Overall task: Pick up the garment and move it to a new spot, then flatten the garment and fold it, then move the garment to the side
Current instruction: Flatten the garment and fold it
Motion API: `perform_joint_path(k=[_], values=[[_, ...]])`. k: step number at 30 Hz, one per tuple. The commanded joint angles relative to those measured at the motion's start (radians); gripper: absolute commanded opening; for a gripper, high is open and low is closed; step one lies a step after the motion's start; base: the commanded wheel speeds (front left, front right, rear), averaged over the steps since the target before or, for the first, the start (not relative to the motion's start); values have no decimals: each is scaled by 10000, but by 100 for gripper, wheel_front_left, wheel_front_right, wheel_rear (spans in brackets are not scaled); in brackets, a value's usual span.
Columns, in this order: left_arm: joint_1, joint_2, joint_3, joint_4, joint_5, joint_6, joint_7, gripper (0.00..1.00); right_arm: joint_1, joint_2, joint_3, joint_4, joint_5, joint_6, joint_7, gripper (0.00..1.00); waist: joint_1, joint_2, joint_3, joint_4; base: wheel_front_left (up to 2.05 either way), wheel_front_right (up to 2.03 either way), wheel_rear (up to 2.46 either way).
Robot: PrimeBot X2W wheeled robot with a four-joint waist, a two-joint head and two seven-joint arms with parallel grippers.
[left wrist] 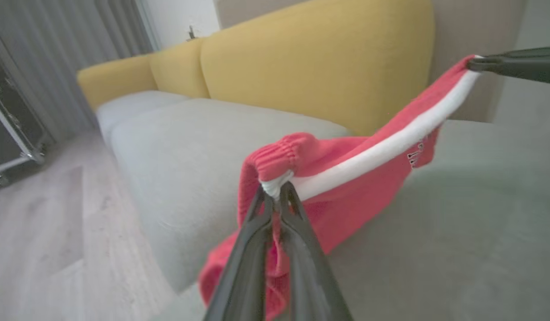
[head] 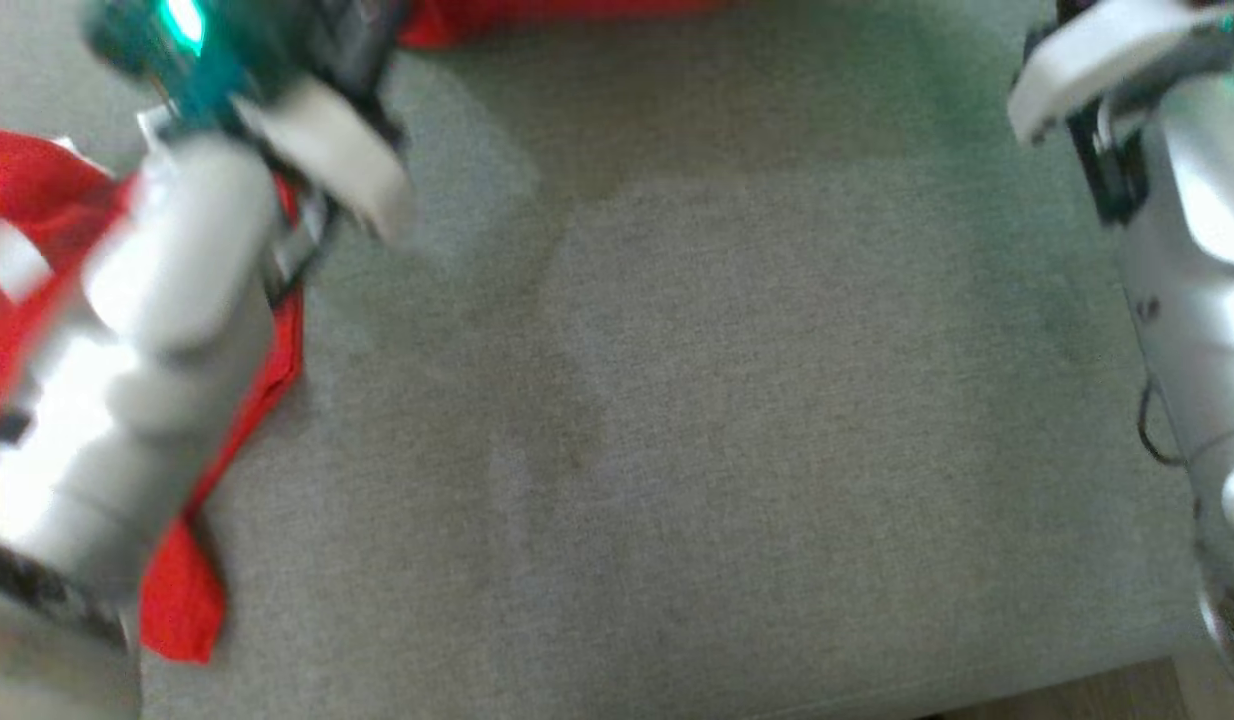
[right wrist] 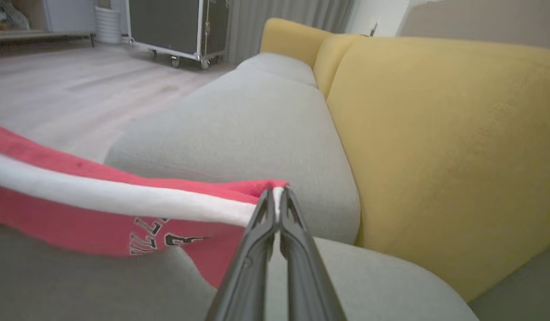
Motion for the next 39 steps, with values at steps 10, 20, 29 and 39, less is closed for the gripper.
perform_joint_path(k=[10,20,29,39], values=[[2457,1250,-1198,-1725,-950,17,-92,0,1438,-1161,3231,829,2663,-9,844,0,3,0,-1724,43,0,0,0],[4493,1351,-1326,-2422,-1083,40,-93,0,3072,-2902,6084,-977,5891,-9,2946,0,3,0,-3329,-303,0,0,0],[5932,1239,-1403,-3400,-1182,389,-93,0,4193,-4289,6684,-2008,7365,-9,3485,0,3,0,-4131,-406,0,0,0],[6621,1411,-1509,-4761,-1321,904,40,0,4989,-4972,5774,-2813,7683,-9,3080,0,3,0,-4195,-355,0,0,0]])
